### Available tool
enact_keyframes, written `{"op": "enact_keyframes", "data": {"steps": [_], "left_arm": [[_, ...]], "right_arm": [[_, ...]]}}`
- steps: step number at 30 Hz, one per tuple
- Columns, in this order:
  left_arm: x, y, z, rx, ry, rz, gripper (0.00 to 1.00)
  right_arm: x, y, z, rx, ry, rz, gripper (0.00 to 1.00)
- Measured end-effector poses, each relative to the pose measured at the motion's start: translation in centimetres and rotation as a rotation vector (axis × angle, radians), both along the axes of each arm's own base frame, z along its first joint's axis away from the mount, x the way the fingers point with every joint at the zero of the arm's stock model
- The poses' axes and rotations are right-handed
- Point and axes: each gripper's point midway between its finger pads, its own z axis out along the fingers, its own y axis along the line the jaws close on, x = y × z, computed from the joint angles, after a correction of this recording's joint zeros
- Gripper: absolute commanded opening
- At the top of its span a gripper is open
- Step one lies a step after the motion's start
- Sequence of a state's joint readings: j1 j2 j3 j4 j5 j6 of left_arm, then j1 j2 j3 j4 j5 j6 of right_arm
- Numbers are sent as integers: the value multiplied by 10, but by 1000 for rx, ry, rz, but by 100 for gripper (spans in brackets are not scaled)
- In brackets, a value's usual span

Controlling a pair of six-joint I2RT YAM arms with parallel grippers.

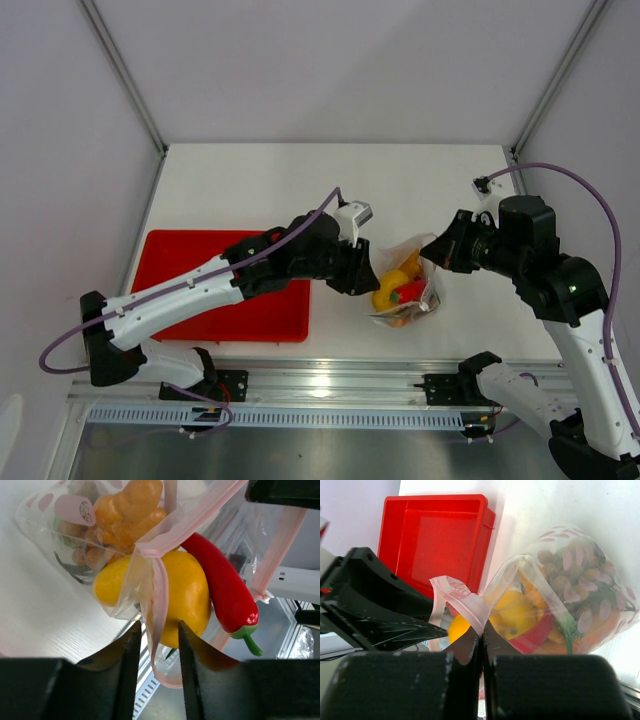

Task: Place the food in the zip-top bag and seal the zipper
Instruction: Adjust the zipper food storage bag at the center of the board.

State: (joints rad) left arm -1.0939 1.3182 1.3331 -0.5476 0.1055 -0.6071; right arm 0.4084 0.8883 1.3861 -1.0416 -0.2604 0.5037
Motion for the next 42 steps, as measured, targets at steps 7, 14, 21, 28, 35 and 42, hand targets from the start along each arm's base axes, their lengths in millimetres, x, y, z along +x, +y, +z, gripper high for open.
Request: {"op": "enact_keyframes", "data": {"steps": [7,14,21,28,35,42], "left_arm": [[-8,-7,-30,56,55,-13,0],[-26,-19,4,-40,71,-124,1],[-48,-40,94,-293,69,-264,1],[-54,-23,54,-330,210,-188,1],[-22,3,-54,-179,381,44,0],[-22,-12,48,-338,246,-37,1]], "right_arm": [[1,-2,-1,-9,-5,-10,0],[11,-21,-23,-118,6,-94,0],[12,-33,-9,-166,-8,-127,0],[-6,-34,9,-115,-68,-106,0],[7,-25,-61,-191,109,-75,0],[26,-18,3,-151,-10,-82,0]]}}
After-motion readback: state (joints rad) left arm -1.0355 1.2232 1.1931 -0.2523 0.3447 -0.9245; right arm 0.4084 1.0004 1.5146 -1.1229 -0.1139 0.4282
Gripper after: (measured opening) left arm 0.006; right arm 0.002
